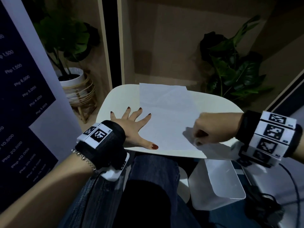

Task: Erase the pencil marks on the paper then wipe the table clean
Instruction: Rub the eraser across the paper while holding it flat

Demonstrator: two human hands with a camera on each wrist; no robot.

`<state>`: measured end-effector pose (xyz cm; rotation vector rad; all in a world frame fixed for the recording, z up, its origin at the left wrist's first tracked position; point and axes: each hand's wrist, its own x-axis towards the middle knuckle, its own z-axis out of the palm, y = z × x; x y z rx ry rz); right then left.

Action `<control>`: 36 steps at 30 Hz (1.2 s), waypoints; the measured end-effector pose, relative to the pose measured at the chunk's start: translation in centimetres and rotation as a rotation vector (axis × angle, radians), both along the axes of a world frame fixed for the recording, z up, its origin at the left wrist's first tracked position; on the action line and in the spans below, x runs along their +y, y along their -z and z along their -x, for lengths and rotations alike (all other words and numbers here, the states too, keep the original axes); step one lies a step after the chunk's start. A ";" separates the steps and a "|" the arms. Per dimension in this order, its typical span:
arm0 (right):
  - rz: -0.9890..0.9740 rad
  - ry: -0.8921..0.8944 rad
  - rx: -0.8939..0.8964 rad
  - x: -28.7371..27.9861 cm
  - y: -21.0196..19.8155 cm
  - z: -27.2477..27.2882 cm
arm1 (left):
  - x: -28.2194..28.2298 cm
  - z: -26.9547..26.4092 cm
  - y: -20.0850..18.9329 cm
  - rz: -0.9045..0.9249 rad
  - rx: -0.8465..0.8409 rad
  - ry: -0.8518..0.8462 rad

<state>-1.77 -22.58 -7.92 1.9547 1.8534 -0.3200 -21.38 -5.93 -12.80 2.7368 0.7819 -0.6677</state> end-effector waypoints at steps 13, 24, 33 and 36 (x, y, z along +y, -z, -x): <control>-0.365 0.060 0.139 0.5 -0.8 -1.7 | 4.9 1.0 -2.4 0.019 -0.265 -0.078; -0.466 0.072 0.365 7.5 0.6 0.5 | 3.7 0.6 -1.2 0.059 -0.070 -0.008; -0.500 0.032 0.354 14.2 1.6 2.5 | 3.1 0.6 -1.4 0.007 -0.023 -0.011; -0.462 0.002 0.321 14.9 1.9 3.0 | 2.9 0.7 -1.4 -0.008 -0.008 0.005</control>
